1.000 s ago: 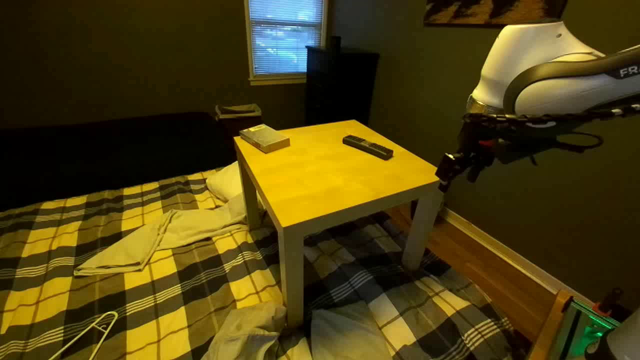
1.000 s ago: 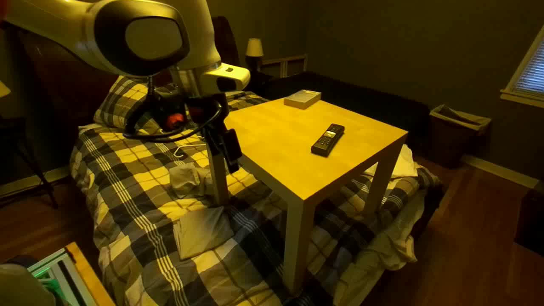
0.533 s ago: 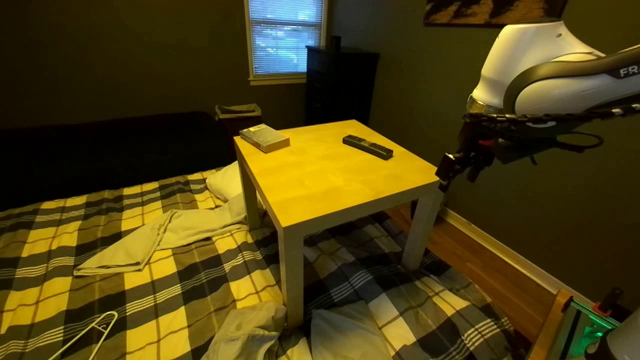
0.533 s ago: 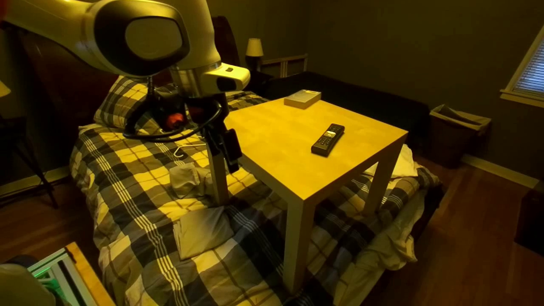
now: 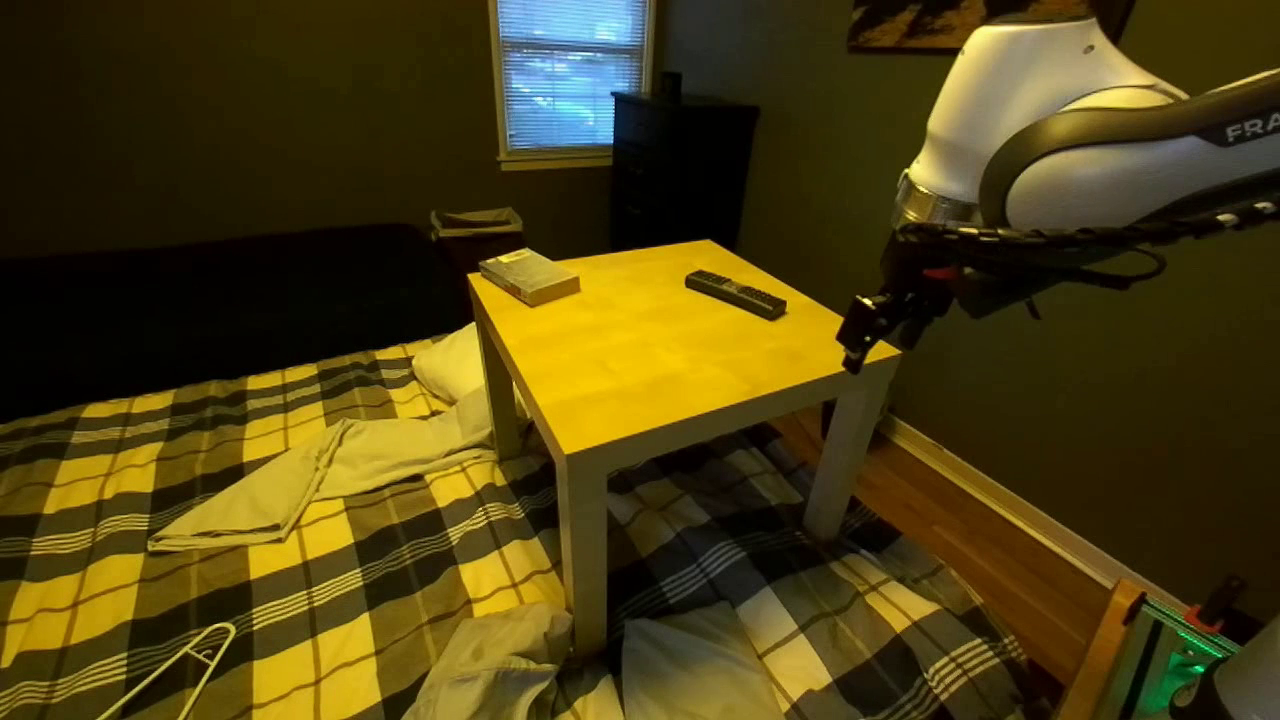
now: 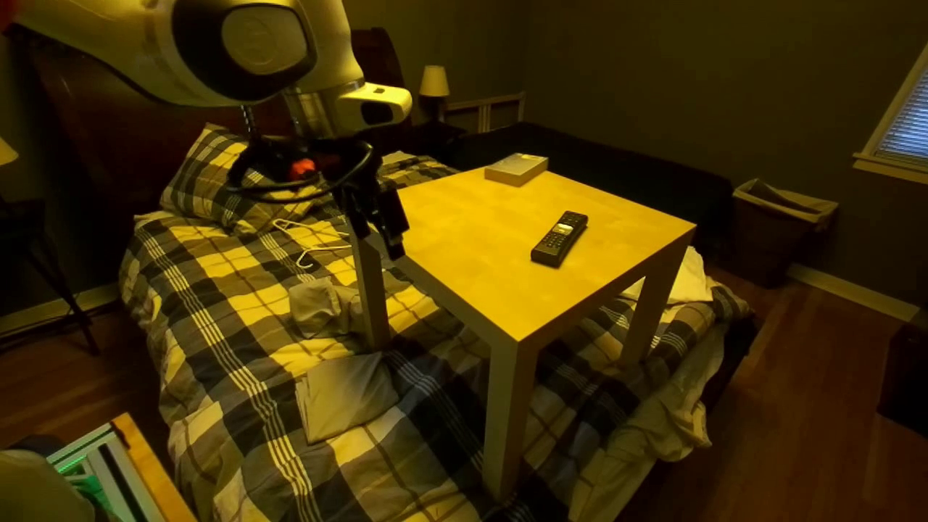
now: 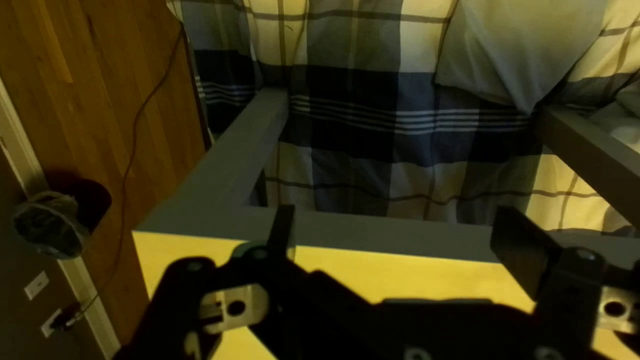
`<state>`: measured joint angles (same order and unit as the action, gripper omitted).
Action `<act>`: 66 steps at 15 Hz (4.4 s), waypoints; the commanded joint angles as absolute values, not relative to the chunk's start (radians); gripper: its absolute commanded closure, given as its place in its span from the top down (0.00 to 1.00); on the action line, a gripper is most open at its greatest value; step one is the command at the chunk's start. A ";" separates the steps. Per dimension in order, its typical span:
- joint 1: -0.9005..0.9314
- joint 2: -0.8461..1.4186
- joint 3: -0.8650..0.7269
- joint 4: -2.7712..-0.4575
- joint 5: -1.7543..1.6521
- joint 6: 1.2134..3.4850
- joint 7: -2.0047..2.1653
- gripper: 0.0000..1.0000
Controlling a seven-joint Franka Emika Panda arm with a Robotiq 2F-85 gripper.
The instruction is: Slide the book backwards towards the edge of the table
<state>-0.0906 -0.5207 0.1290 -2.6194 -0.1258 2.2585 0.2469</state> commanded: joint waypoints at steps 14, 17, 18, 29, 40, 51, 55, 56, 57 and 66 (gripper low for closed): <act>0.084 0.387 0.127 -1.680 -0.198 2.540 0.465 1.00; 0.157 0.538 0.042 -1.500 -0.213 2.637 0.503 1.00; 0.183 0.586 0.009 -1.442 -0.210 2.665 0.531 1.00; 0.399 1.062 -0.442 -0.867 -0.259 2.714 0.945 1.00; 0.387 1.275 -0.547 -0.593 -0.300 2.461 1.038 1.00; 0.382 1.170 -0.448 -0.629 -0.257 2.097 0.676 1.00; 0.362 1.132 -0.427 -0.669 -0.245 1.969 0.598 1.00; 0.353 1.120 -0.420 -0.687 -0.238 1.942 0.580 1.00; 0.343 1.107 -0.412 -0.708 -0.230 1.915 0.563 1.00; 0.312 0.871 -0.407 -0.998 -0.158 1.717 0.502 1.00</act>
<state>0.3014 0.9926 -0.4232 -0.8194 -0.1872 1.7835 0.5208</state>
